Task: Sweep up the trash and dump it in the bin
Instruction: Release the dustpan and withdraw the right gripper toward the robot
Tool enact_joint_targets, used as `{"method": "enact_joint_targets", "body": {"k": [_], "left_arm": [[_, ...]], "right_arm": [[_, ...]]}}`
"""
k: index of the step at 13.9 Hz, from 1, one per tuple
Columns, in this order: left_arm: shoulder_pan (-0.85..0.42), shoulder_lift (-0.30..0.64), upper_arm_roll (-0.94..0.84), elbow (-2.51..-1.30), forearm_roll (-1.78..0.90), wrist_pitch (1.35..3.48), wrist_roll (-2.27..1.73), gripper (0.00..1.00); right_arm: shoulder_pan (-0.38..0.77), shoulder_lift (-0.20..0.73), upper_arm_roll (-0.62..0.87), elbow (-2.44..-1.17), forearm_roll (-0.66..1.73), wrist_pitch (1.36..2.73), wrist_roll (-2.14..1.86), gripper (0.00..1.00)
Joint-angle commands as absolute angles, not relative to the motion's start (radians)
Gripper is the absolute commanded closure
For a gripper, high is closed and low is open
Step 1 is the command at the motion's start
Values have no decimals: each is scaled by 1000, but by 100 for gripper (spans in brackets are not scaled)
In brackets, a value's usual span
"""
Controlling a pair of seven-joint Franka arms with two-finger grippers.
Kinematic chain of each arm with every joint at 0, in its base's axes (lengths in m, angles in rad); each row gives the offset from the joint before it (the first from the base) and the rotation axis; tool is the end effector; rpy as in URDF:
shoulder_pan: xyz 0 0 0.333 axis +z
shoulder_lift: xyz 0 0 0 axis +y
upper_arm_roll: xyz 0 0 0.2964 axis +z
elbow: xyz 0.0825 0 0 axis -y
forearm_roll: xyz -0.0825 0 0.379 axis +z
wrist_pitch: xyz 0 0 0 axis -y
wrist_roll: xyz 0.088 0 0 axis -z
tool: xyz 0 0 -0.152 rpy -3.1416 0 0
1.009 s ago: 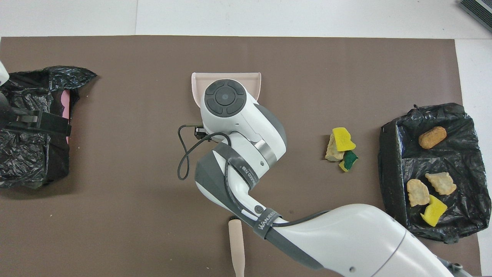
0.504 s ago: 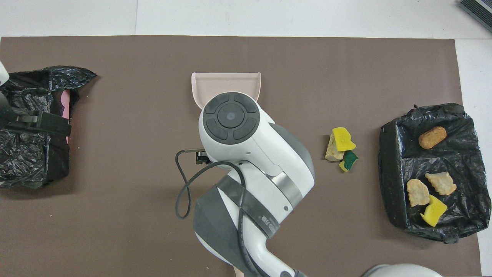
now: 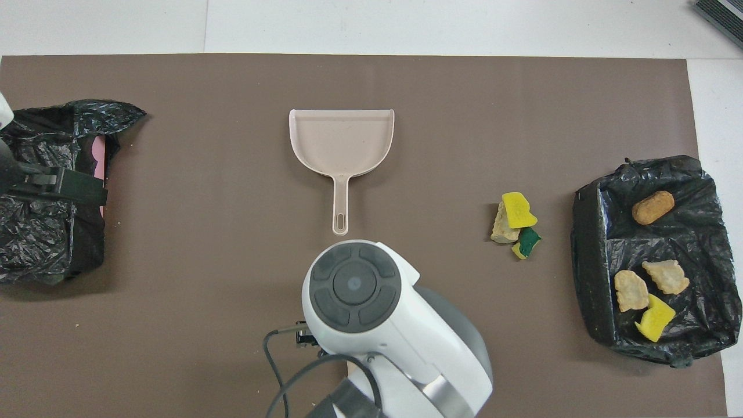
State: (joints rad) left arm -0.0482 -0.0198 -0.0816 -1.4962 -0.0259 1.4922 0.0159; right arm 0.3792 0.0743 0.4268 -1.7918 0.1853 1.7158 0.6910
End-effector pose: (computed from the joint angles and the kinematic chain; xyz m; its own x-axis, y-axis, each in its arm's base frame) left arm 0.5315 -0.0739 0.5983 0.9890 -0.1472 0.0161 -0.1475 -0.9888 0.0239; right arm 0.3688 0.4156 0.4343 0.9662 0.0818 -0.2445 0.0676 -0.9955 -0.0661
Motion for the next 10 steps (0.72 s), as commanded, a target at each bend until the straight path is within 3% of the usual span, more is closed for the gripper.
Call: {"method": "enact_joint_targets", "body": {"k": [1,6,10], "left_arm": [[-40,-28,-87,-1489,-17,1471,21,0],[-55,-28,-90,-1489,-20,1477,11,0],[-63,1,-103,-1491,-29,1623,-4,0]], "right_arm": [[405,-145,423,-2108,305,1857,629,0],[514,-181,423,-2305,330,1985,647,0],[604,-184,423,-2420,336,2121,676,0]]}}
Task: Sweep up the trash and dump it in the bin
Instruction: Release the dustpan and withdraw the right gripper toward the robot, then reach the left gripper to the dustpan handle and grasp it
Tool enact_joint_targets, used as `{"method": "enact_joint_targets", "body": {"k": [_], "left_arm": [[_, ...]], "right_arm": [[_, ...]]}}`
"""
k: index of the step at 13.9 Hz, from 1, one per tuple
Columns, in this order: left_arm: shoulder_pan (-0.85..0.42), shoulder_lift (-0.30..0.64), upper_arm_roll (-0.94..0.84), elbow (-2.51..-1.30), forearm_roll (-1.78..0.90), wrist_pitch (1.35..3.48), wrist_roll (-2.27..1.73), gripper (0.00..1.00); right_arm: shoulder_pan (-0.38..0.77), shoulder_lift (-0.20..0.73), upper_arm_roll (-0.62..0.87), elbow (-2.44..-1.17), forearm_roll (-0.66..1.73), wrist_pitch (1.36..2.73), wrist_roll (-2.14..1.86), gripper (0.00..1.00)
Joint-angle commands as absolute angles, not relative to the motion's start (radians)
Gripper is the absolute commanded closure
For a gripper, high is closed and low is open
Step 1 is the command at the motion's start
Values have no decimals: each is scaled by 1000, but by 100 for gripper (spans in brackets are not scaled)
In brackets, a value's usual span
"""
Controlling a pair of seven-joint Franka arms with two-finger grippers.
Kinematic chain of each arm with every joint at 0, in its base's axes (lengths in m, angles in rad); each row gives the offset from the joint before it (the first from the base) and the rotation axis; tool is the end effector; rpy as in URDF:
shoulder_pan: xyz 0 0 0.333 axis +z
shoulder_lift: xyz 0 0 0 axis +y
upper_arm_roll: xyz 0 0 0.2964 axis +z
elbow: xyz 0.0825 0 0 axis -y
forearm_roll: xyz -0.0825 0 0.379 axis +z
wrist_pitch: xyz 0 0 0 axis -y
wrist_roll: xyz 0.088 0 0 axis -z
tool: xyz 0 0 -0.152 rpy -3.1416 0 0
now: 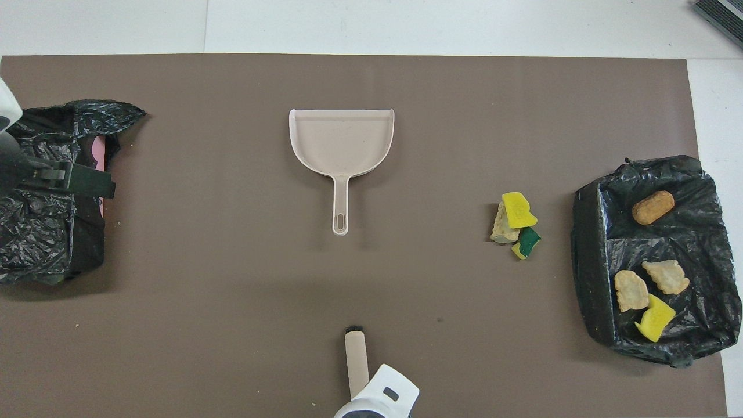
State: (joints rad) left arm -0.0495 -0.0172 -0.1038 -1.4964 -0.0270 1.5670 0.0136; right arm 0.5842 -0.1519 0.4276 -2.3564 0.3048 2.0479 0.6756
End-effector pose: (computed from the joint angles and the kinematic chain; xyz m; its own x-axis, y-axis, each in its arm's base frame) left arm 0.5411 -0.0883 0.6039 0.9822 -0.1658 0.0879 -0.1684 -0.9854 0.0239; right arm 0.2209 0.4005 0.3123 0.9547 0.1610 -0.2502 0.1588 -0.9869 -0.0290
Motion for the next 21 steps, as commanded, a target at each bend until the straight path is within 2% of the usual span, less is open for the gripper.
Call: {"method": "enact_joint_targets", "body": {"k": [1,8,12,13,14,15,16,17,19,20,21], "left_arm": [[-101,35,-104,-1496,-28,1652,-41,0],[-219,201,-104,-1502,-26,1885,-198,0],[-327,362,-104,-1500,-14,2046,-320,0],[-337,383,-104,-1500,-15,2098,-351,0],[-342,390,-106,-1511,-15,2120,-353,0],[-360,391,-106,-1538,-17,2143,-354,0],[-389,402,-106,-1554,-18,2175,-357,0],[-397,419,-106,-1562,-18,2195,-362,0],[-436,439,-106,-1572,-17,2201,-386,0],[-452,452,-106,-1586,-15,2209,-399,0],[-466,469,-104,-1597,-15,2229,-400,0]], "right_arm": [[610,-170,423,-2428,336,2155,684,0],[649,-157,423,-2483,336,2207,683,0],[678,-132,423,-2490,336,2243,686,0],[681,-127,423,-2491,336,2244,684,4],[681,-126,423,-2491,336,2244,684,17],[680,-120,423,-2490,336,2247,684,43],[680,-118,422,-2490,336,2244,684,65],[680,-118,422,-2490,336,2241,680,80],[678,-111,422,-2482,334,2241,669,91],[673,-104,422,-2477,334,2241,664,100],[673,-104,420,-2477,334,2240,651,100]]}}
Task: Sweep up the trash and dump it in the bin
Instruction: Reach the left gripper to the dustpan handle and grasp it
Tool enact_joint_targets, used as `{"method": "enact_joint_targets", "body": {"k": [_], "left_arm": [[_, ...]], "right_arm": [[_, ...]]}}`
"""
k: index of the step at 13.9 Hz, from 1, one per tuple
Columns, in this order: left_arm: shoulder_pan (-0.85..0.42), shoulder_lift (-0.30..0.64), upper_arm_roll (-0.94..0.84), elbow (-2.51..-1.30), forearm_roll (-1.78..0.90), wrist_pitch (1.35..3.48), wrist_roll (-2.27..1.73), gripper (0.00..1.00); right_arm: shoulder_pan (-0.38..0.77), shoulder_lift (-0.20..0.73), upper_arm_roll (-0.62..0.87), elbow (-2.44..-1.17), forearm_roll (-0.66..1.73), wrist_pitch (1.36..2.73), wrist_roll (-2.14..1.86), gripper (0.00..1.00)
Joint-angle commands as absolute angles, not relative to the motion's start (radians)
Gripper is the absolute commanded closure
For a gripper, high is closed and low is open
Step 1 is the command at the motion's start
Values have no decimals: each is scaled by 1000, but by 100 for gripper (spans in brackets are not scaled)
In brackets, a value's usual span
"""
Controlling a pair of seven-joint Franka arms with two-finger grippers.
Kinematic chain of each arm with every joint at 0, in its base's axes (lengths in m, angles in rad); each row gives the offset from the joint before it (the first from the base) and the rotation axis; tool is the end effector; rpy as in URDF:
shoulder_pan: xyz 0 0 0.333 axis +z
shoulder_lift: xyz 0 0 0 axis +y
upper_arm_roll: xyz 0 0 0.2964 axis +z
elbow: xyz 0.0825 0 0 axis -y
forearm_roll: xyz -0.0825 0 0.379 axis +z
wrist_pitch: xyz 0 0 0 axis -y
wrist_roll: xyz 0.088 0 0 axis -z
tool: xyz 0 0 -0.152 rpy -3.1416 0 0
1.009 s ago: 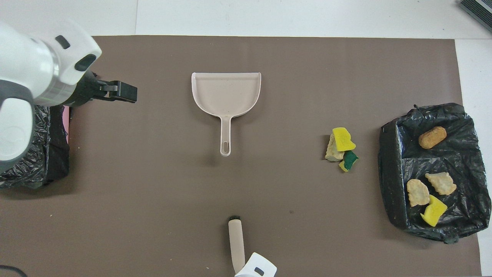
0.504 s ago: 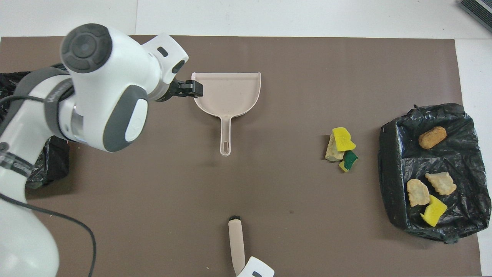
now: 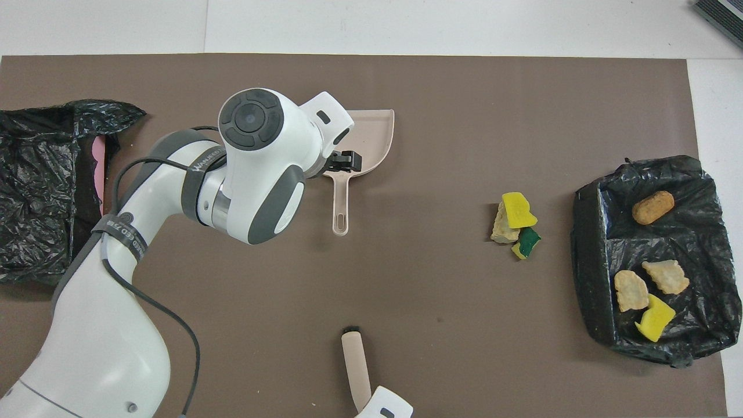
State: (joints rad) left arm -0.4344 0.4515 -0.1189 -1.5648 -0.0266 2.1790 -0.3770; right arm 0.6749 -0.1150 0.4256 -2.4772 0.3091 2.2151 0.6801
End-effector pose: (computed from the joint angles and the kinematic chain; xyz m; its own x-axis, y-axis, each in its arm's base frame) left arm 0.5927 -0.3583 0.3411 0.9828 -0.1370 0.1242 -0.1531 -0.9795 0.1306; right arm 0.1846 0.3991 0.2589 0.9503 0.2042 -0.2348 0.2044 -0.9786 -0.0238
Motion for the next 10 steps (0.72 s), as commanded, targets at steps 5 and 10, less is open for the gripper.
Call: {"method": "enact_joint_targets", "body": {"k": [5,10], "left_arm": [[-471,448,-104,-1701,-15,2233,-460,0],[-474,453,-104,-1697,34,2293,-485,3]], "right_arm": [[672,-104,420,-2471,325,2230,620,100],[654,-211,411,-2470,293,2105,617,100]]}}
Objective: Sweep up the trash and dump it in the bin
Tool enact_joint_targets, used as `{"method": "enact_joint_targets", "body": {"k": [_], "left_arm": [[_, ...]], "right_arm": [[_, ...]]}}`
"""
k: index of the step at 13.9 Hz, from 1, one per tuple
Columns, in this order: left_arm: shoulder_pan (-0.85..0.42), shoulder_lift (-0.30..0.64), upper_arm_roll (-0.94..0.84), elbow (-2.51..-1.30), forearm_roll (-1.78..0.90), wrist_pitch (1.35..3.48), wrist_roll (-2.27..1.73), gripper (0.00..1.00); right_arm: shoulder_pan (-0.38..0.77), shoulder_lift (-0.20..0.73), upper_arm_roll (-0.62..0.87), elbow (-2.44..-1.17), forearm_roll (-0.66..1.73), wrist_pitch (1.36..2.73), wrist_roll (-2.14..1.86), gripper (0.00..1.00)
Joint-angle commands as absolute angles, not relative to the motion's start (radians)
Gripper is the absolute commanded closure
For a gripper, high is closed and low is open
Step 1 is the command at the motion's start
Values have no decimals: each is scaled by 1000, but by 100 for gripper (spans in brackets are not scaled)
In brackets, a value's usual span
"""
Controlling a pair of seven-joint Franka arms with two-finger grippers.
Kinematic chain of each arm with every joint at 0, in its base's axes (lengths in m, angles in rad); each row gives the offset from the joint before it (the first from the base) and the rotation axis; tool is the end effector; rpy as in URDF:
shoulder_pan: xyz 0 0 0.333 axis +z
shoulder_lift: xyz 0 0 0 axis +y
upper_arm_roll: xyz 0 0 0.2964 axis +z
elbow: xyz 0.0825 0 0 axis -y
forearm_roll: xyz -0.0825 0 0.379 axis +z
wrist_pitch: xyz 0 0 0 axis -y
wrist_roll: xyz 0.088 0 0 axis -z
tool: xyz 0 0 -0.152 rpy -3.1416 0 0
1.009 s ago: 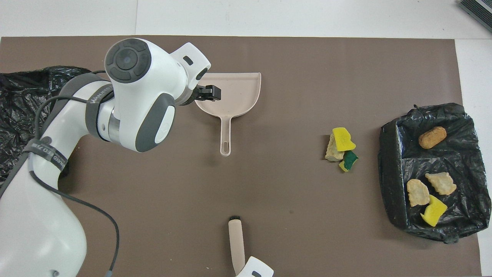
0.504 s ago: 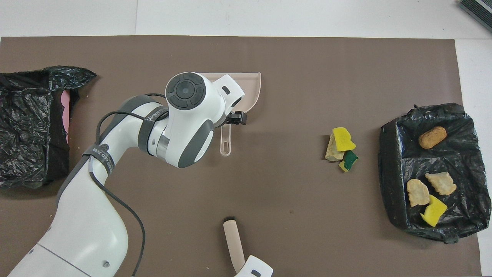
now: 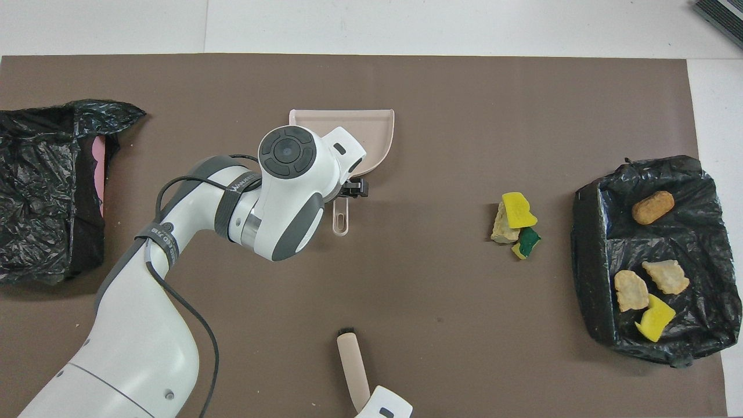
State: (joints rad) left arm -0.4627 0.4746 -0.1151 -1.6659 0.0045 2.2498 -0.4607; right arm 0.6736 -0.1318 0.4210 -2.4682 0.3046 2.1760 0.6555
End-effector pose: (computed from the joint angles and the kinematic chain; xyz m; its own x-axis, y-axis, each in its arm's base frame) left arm 0.5702 -0.3643 0.2844 0.9919 -0.1000 0.0785 -0.1072 -0.9899 0.0933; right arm 0.1850 0.3969 0.2668 0.9429 0.2293 -0.2418 0.2317 -0.9726 -0.0188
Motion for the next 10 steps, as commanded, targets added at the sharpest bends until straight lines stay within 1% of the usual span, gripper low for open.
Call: {"method": "enact_joint_targets", "body": {"k": [1,2,3,4,5,6,7,8,9,10], "left_arm": [[-474,453,-104,-1697,34,2307,-485,12],[-474,453,-104,-1697,34,2313,-485,14],[-474,453,-104,-1698,35,2315,-480,21],[-472,453,-104,-1697,35,2315,-479,30],[-471,454,-104,-1695,37,2315,-476,47],[-471,454,-104,-1686,41,2315,-472,56],[-471,456,-104,-1684,76,2315,-471,70],[-469,456,-104,-1684,119,2312,-469,78],[-468,454,-104,-1684,138,2313,-469,82],[-459,451,-104,-1683,149,2309,-460,91]], "right_arm": [[623,-248,411,-2470,285,2056,601,100],[597,-290,411,-2470,278,2010,580,100],[565,-331,411,-2470,275,1959,560,100],[524,-378,411,-2470,272,1900,534,100],[488,-424,411,-2470,258,1841,500,100],[451,-463,411,-2470,232,1789,462,100],[418,-492,410,-2465,213,1752,430,100],[381,-509,405,-2453,207,1717,393,100],[327,-523,402,-2436,203,1677,340,100],[260,-538,399,-2416,190,1639,272,100]]}}
